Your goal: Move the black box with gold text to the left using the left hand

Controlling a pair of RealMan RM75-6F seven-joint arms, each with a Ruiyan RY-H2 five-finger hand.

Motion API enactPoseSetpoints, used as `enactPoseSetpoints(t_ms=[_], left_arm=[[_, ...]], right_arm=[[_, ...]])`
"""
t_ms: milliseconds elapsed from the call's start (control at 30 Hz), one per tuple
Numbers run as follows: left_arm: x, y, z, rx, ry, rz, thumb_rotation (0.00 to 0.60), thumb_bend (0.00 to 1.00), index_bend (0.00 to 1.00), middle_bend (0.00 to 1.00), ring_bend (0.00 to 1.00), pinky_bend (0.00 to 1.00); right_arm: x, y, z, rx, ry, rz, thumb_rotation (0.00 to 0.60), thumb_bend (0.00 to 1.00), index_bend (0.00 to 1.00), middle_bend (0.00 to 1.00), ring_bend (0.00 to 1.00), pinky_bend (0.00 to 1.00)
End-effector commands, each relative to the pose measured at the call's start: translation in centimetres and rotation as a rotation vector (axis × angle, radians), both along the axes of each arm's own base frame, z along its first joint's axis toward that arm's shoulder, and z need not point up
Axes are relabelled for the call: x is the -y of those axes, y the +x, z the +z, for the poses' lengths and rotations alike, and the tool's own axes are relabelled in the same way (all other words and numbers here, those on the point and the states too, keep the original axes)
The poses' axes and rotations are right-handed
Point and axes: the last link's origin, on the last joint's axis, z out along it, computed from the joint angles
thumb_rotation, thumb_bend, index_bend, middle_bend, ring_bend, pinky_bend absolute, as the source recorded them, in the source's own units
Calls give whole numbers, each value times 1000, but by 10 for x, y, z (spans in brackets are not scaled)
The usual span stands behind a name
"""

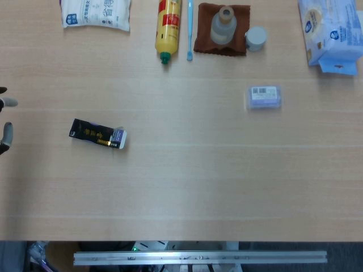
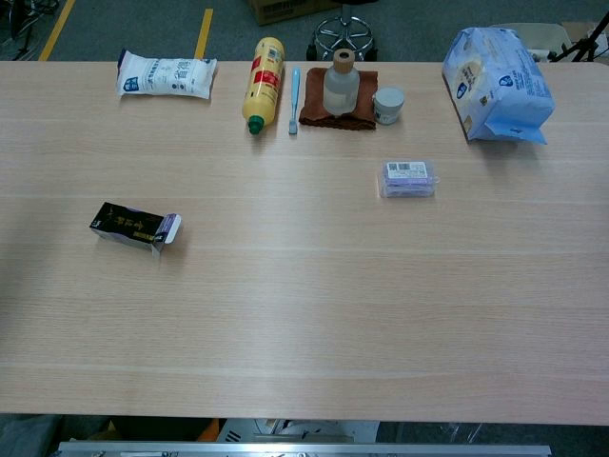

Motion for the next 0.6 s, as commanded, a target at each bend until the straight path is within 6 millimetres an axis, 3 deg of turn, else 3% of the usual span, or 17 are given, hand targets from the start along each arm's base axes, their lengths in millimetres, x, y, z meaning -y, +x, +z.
enactPoseSetpoints(t_ms=[33, 367, 600], left_arm=[[1, -2, -4, -5, -10, 5, 600, 484, 326, 202, 211, 389], [-1, 1, -12, -24, -58, 0, 600, 485, 320, 195, 207, 390], [-7, 1, -27, -76, -180, -13, 600, 484, 300, 170, 181, 389]], right_arm=[[1, -1, -2, 7, 7, -1, 600, 38, 181, 140, 112, 171], [4, -1, -2, 11, 4, 15, 600, 38, 181, 140, 112, 171], [-10, -4, -1, 11, -24, 2, 600, 38, 181, 140, 112, 171]])
